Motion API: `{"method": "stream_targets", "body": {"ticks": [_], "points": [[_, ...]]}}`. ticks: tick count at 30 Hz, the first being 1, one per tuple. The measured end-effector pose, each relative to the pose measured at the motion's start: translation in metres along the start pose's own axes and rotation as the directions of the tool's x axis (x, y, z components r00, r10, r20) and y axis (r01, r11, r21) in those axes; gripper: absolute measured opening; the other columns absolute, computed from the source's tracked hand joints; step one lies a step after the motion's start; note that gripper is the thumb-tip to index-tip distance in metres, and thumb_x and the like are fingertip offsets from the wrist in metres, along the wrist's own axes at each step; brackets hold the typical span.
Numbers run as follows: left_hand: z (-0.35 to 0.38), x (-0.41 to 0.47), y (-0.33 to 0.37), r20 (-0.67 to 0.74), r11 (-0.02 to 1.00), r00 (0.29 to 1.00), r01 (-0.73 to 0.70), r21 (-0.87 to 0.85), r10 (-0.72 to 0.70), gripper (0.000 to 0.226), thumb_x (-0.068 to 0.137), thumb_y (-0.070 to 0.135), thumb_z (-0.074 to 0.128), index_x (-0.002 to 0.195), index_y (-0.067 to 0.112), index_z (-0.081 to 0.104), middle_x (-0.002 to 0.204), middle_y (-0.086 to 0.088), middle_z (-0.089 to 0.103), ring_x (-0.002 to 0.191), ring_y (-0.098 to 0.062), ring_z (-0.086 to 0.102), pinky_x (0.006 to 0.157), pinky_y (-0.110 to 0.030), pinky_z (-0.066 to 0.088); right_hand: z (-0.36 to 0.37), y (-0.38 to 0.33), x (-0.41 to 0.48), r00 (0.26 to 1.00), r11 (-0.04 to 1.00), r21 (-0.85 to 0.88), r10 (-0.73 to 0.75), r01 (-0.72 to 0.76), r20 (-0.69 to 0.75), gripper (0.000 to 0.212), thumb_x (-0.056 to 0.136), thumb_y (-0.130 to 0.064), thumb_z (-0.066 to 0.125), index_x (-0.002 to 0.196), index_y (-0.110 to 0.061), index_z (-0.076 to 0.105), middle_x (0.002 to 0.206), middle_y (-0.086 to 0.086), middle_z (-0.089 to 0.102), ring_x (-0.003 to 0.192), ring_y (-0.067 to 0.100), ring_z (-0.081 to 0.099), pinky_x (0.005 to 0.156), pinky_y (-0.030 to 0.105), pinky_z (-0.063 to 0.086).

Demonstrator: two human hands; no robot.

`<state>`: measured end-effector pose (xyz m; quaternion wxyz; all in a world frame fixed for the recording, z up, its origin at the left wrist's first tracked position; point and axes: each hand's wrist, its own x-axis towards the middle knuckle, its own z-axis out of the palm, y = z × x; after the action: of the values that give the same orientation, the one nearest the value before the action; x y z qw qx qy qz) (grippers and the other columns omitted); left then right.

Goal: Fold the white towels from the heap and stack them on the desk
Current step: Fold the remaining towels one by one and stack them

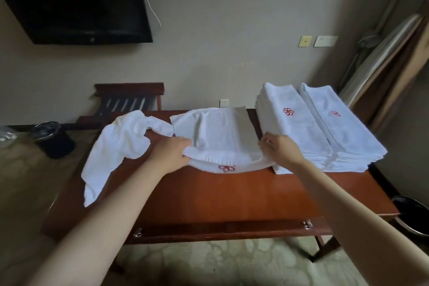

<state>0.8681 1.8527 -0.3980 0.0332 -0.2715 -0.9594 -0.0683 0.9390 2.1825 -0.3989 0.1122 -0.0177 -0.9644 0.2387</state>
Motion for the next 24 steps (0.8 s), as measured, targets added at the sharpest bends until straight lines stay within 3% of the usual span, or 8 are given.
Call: {"method": "stream_targets", "body": {"ticks": [3,8,10,12,14,16,19,24], "points": [[0.039,-0.031,0.012,0.288,0.999,0.957,0.032,-0.036,-0.02,0.026,0.081,0.019,0.049,0.059,0.027,0.036,0.065,0.01,0.045,0.056,-0.01,0.045,0.048,-0.026,0.03,0.031,0.014,-0.024,0.963,0.991,-0.093,0.116,-0.096,0.242,0.017,0.089,-0.036,0.06,0.088,-0.019,0.063,0.075,0.0,0.06,0.071,0.022,0.056,0.056,0.03,0.038],[0.093,-0.066,0.036,0.614,0.992,0.789,0.097,-0.076,-0.03,0.03,0.091,0.016,0.046,0.062,0.017,0.037,0.066,0.002,0.041,0.056,-0.015,0.039,0.051,-0.027,0.027,0.066,0.032,-0.061,0.797,0.967,-0.202,0.245,-0.158,0.552,0.021,0.09,-0.036,0.06,0.091,-0.015,0.063,0.078,0.0,0.057,0.07,0.017,0.051,0.053,0.026,0.035],[0.107,-0.073,0.042,0.729,0.992,0.684,0.092,-0.081,-0.004,0.026,0.091,0.021,0.051,0.066,0.016,0.046,0.069,0.0,0.043,0.062,-0.017,0.041,0.056,-0.029,0.032,0.074,0.034,-0.073,0.696,0.951,-0.292,0.28,-0.105,0.661,0.021,0.089,-0.035,0.059,0.089,-0.015,0.062,0.082,-0.001,0.055,0.076,0.016,0.049,0.059,0.026,0.036],[0.116,-0.075,0.044,0.818,0.981,0.575,0.145,-0.126,0.02,0.019,0.09,0.034,0.059,0.088,0.016,0.064,0.084,-0.001,0.054,0.076,-0.018,0.052,0.069,-0.034,0.045,0.077,0.032,-0.079,0.561,0.934,-0.353,0.324,-0.059,0.762,0.026,0.088,-0.037,0.058,0.096,-0.013,0.066,0.093,0.001,0.061,0.084,0.015,0.055,0.064,0.023,0.039],[0.12,-0.069,0.039,0.838,0.968,0.546,0.207,-0.144,0.008,0.033,0.087,0.048,0.06,0.099,0.017,0.062,0.097,0.001,0.052,0.088,-0.018,0.053,0.079,-0.033,0.047,0.077,0.032,-0.08,0.455,0.933,-0.331,0.357,-0.139,0.816,0.036,0.091,-0.039,0.059,0.11,-0.01,0.067,0.104,0.003,0.065,0.097,0.018,0.064,0.074,0.022,0.044],[0.122,-0.059,0.033,0.81,0.962,0.587,0.222,-0.157,-0.003,0.032,0.087,0.05,0.057,0.098,0.02,0.055,0.098,0.003,0.046,0.089,-0.019,0.049,0.077,-0.031,0.042,0.077,0.032,-0.076,0.454,0.936,-0.306,0.351,-0.172,0.819,0.039,0.093,-0.039,0.058,0.116,-0.008,0.065,0.106,0.004,0.067,0.093,0.018,0.066,0.079,0.022,0.045],[0.121,-0.04,0.026,0.762,0.96,0.645,0.246,-0.135,-0.058,0.026,0.088,0.043,0.054,0.086,0.02,0.042,0.089,0.003,0.04,0.077,-0.016,0.038,0.066,-0.028,0.03,0.075,0.03,-0.061,0.549,0.944,-0.314,0.315,-0.099,0.774,0.038,0.096,-0.04,0.053,0.121,-0.012,0.061,0.119,0.005,0.063,0.098,0.018,0.06,0.088,0.028,0.043],[0.104,0.004,0.019,0.681,0.947,0.726,0.279,-0.161,-0.098,0.018,0.092,0.033,0.051,0.089,0.015,0.053,0.089,0.0,0.047,0.074,-0.016,0.044,0.065,-0.027,0.035,0.067,0.026,-0.019,0.64,0.972,-0.194,0.236,-0.136,0.731,0.031,0.094,-0.036,0.058,0.115,-0.014,0.062,0.11,0.009,0.066,0.09,0.021,0.066,0.083,0.029,0.047]]}}
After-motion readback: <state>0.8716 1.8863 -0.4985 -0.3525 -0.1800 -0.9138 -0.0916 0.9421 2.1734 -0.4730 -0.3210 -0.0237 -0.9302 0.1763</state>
